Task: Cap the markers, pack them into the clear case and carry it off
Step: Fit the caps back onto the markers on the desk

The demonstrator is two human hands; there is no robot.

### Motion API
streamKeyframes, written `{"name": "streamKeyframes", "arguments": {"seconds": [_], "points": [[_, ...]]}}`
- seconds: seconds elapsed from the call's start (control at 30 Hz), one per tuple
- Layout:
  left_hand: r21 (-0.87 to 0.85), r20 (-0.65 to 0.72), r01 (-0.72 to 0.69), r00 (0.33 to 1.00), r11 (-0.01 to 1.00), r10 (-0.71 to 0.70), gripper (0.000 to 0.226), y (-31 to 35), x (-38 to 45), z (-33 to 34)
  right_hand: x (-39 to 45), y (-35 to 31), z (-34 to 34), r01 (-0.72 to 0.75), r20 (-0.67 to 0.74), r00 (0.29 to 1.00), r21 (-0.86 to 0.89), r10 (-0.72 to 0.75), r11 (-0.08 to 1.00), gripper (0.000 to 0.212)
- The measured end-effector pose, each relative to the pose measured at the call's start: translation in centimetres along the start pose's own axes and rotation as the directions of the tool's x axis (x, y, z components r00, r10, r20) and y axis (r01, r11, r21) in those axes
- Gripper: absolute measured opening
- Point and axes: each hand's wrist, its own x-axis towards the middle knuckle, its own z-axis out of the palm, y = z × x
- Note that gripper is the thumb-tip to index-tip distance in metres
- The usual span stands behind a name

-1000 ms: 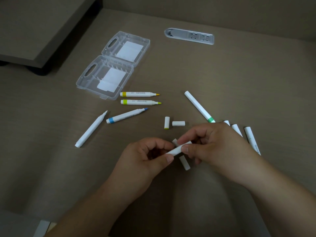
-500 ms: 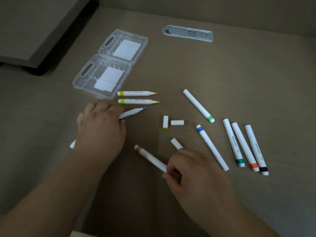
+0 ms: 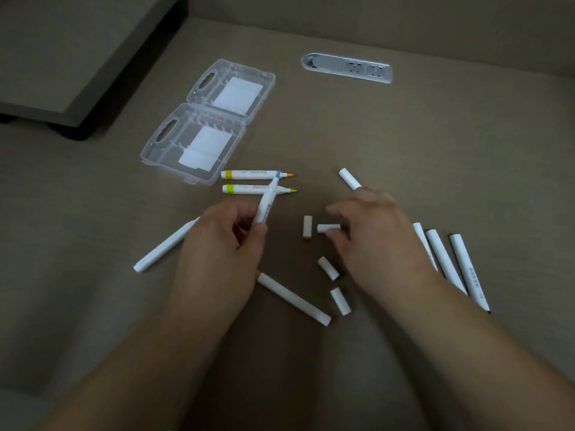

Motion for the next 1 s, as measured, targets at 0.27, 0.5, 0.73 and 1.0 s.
{"name": "streamKeyframes", "arguments": {"seconds": [0.27, 0.5, 0.73, 1.0], "points": [[-0.441, 0.105, 0.259, 0.966, 0.859, -0.237, 0.006, 0.0, -0.1, 0.3, -0.8, -0.5, -0.1, 0.070, -0.001, 0.997, 0.156, -0.071, 0.985, 0.015], [-0.540, 0.202, 0.308, 0.951, 0.783, -0.234, 0.004, 0.0, 0.1, 0.7, -3.8, -2.8, -1.6, -0.047, 0.074, 0.997, 0.588, 0.005, 0.807, 0.020], [-0.522, 0.197, 0.303, 0.952, 0.797, -0.233, 0.005, -0.1, -0.1, 0.7, -3.8, -2.7, -1.9, -0.067, 0.082, 0.996, 0.597, 0.022, 0.799, 0.018], [-0.524, 0.132, 0.262, 0.965, 0.810, -0.226, 0.008, -1.3, 0.3, 0.3, -2.2, -0.2, -0.7, -0.043, 0.004, 0.999, 0.172, 0.043, 0.984, 0.013]]}}
